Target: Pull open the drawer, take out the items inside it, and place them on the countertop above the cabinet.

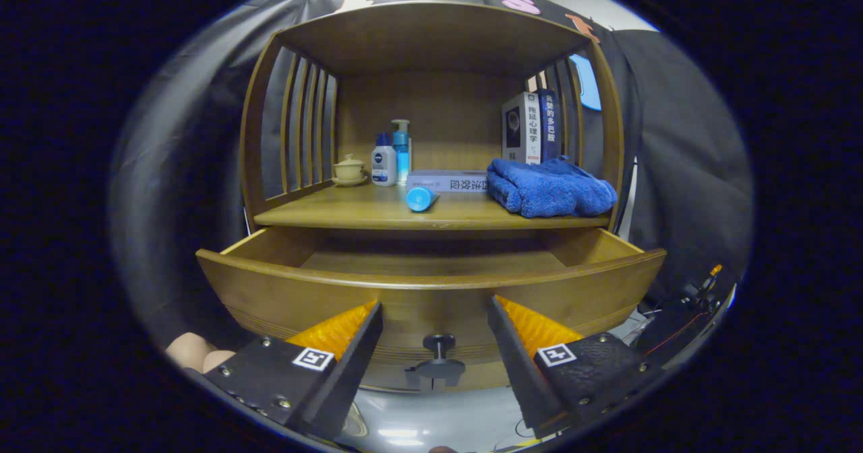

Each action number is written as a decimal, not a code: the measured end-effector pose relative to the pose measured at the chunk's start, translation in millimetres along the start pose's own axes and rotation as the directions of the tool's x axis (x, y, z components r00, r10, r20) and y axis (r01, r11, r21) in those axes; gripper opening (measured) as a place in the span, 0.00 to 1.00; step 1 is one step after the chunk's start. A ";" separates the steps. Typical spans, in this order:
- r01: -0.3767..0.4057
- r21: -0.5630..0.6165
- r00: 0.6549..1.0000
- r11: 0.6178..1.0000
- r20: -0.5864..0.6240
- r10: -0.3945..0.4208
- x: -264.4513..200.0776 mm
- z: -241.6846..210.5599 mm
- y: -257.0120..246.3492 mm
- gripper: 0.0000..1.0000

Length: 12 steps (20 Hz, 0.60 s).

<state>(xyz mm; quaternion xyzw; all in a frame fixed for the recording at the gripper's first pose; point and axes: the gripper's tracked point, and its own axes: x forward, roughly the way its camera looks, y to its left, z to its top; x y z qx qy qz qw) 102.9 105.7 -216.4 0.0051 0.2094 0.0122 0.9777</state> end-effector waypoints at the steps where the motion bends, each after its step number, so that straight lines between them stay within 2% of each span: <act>1: -0.001 0.001 1.000 1.000 0.000 0.001 4.1 0.3 -0.6 0.94; 12: -0.023 0.016 1.000 1.000 0.002 0.023 7.8 0.6 -2.4 0.94</act>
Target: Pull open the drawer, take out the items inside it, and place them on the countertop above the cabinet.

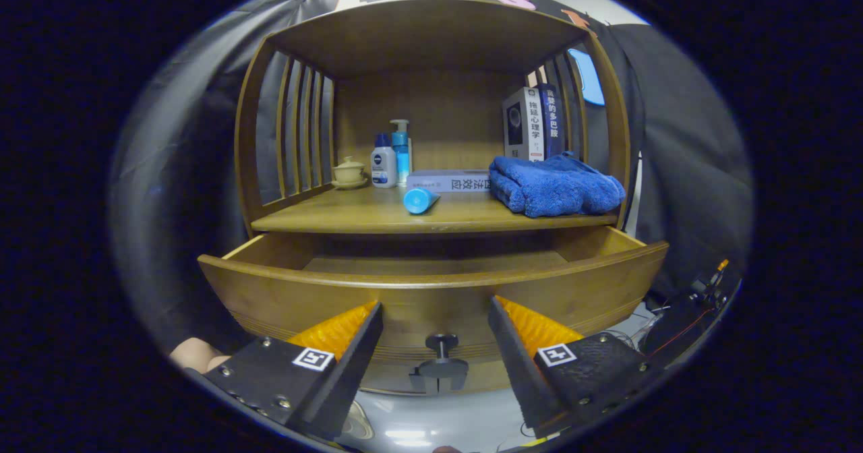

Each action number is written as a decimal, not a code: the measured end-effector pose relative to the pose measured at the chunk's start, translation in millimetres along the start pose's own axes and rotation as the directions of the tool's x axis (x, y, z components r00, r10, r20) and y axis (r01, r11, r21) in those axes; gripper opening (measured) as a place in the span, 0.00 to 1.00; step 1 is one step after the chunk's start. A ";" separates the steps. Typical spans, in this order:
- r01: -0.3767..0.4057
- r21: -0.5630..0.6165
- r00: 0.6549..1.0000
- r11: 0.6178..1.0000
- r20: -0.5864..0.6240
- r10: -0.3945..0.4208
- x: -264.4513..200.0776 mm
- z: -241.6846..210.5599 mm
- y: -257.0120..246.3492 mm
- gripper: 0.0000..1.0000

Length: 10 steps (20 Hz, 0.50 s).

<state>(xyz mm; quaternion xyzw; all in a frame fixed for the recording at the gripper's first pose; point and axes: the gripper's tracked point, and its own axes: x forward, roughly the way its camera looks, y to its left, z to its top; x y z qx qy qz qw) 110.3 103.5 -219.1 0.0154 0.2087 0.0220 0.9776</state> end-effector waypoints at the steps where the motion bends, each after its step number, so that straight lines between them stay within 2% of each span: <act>1: 0.000 -0.001 1.000 1.000 0.000 0.000 -0.1 0.0 0.2 0.94; 6: -0.001 -0.006 1.000 1.000 0.001 0.001 4.2 1.0 0.0 0.94; 10: 0.015 -0.009 1.000 1.000 0.008 -0.015 24.5 5.9 3.3 0.94</act>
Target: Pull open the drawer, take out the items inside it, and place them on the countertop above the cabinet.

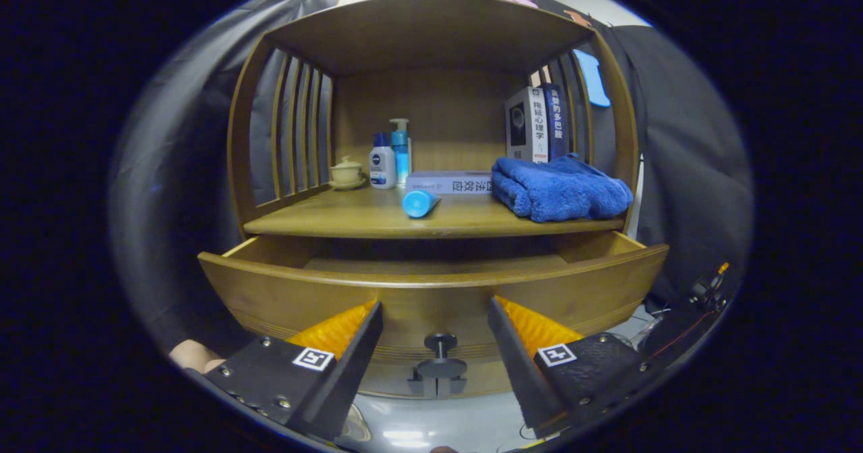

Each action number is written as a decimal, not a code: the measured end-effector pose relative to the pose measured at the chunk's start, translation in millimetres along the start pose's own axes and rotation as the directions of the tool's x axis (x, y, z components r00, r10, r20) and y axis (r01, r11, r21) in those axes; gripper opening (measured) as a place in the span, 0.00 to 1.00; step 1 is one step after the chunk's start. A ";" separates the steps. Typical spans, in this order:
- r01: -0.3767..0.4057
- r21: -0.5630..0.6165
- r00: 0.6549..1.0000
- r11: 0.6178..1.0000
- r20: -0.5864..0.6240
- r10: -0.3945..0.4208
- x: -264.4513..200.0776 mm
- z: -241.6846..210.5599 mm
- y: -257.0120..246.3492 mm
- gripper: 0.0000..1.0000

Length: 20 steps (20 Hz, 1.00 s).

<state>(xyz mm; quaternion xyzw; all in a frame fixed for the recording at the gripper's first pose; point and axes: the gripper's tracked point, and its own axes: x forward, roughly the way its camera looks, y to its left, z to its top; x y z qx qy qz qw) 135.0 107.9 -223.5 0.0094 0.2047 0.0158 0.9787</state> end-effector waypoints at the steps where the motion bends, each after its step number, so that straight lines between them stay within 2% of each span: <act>1: 0.002 0.000 1.000 1.000 0.003 -0.002 4.0 2.1 0.5 0.94; 20: -0.004 0.003 1.000 1.000 0.001 0.004 49.6 14.0 3.6 0.94</act>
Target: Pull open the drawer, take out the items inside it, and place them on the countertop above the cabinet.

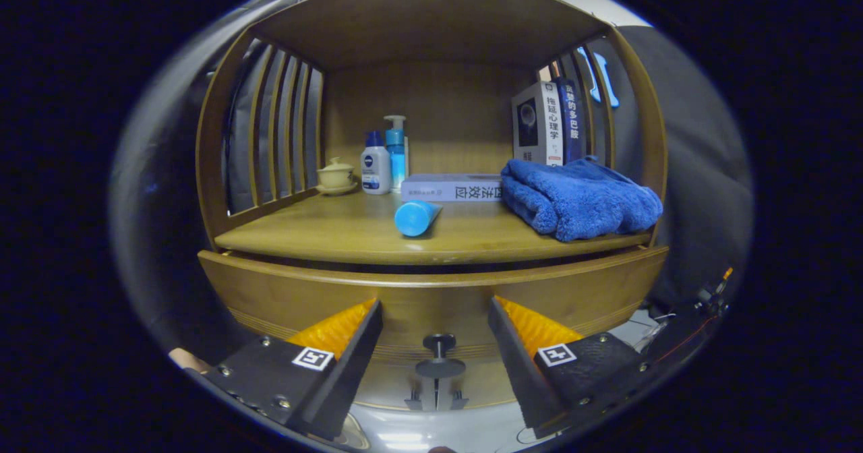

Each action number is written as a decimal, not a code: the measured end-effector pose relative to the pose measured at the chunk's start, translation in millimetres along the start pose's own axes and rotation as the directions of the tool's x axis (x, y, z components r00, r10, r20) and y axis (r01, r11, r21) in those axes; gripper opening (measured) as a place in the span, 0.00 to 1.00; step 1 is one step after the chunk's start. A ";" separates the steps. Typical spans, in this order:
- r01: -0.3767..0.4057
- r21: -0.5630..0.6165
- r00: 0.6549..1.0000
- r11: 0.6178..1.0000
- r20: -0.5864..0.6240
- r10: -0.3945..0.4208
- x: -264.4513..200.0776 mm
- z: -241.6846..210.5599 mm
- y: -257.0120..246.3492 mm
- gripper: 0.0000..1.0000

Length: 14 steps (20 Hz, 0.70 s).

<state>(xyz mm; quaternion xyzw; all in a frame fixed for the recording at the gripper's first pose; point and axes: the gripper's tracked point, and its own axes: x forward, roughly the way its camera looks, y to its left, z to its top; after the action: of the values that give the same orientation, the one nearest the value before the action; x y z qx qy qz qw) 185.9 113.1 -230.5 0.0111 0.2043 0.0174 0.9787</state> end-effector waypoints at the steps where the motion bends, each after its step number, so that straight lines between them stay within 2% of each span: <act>1: 0.000 -0.001 1.000 1.000 -0.001 0.000 2.1 0.5 0.0 0.94; 14: 0.005 -0.020 1.000 1.000 0.003 -0.005 15.3 2.9 0.1 0.95</act>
<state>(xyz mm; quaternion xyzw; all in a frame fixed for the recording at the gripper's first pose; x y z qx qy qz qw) 201.0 113.7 -233.9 0.0009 0.2029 0.0170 0.9790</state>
